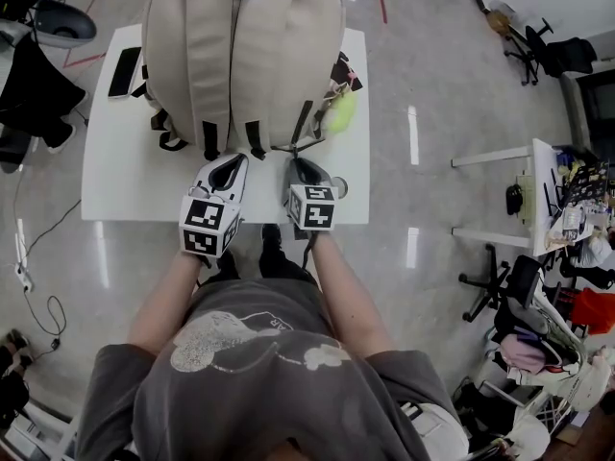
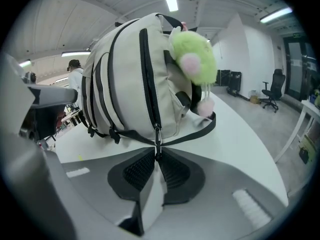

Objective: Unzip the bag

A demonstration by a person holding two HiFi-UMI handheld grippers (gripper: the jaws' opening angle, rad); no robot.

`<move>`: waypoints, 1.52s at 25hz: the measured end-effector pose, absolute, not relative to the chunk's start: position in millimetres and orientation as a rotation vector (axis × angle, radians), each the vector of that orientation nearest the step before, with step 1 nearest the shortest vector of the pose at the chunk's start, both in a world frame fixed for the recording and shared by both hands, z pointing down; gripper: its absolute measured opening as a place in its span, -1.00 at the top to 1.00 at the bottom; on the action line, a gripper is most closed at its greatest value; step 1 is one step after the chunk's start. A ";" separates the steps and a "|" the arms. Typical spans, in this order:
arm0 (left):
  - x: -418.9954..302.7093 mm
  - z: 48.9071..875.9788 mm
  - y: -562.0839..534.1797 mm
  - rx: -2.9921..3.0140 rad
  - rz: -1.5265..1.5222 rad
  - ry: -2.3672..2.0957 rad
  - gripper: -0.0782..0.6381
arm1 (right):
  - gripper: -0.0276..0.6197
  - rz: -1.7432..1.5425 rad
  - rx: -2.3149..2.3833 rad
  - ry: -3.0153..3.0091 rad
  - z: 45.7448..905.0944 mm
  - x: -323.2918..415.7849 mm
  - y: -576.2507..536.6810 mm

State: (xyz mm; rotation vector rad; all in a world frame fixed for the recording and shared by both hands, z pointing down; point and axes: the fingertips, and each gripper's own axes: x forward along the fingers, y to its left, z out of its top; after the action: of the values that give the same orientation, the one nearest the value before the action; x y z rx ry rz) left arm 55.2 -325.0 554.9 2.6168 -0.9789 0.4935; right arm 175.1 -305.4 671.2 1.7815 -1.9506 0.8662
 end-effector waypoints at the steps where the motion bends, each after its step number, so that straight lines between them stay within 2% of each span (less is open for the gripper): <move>1: 54.1 555.0 -324.8 2.616 0.494 -0.982 0.76 | 0.79 0.856 1.788 -1.950 670.0 176.4 -305.0; 6: 51.4 552.7 -318.3 2.661 0.523 -0.971 0.76 | 0.74 0.808 1.752 -1.967 663.9 174.8 -301.2; 10: 50.3 543.5 -315.1 2.695 0.491 -0.956 0.76 | 0.51 0.833 1.783 -1.955 658.9 176.3 -297.0; 12: 45.9 540.5 -314.5 2.686 0.469 -0.962 0.76 | 0.47 0.830 1.813 -1.962 651.7 176.2 -295.2; 29: -26.3 522.6 -270.8 2.699 0.371 -0.895 0.76 | 0.50 0.643 2.042 -1.985 560.5 132.2 -238.8; 38: -42.7 518.9 -262.6 2.706 0.301 -0.887 0.76 | 0.73 0.545 2.060 -2.009 535.8 108.7 -223.9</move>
State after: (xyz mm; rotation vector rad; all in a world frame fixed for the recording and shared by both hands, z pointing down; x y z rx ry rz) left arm -42.7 -262.6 518.9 2.7057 -0.8868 0.3011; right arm 108.7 -223.9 535.8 2.0605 -2.0088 0.5451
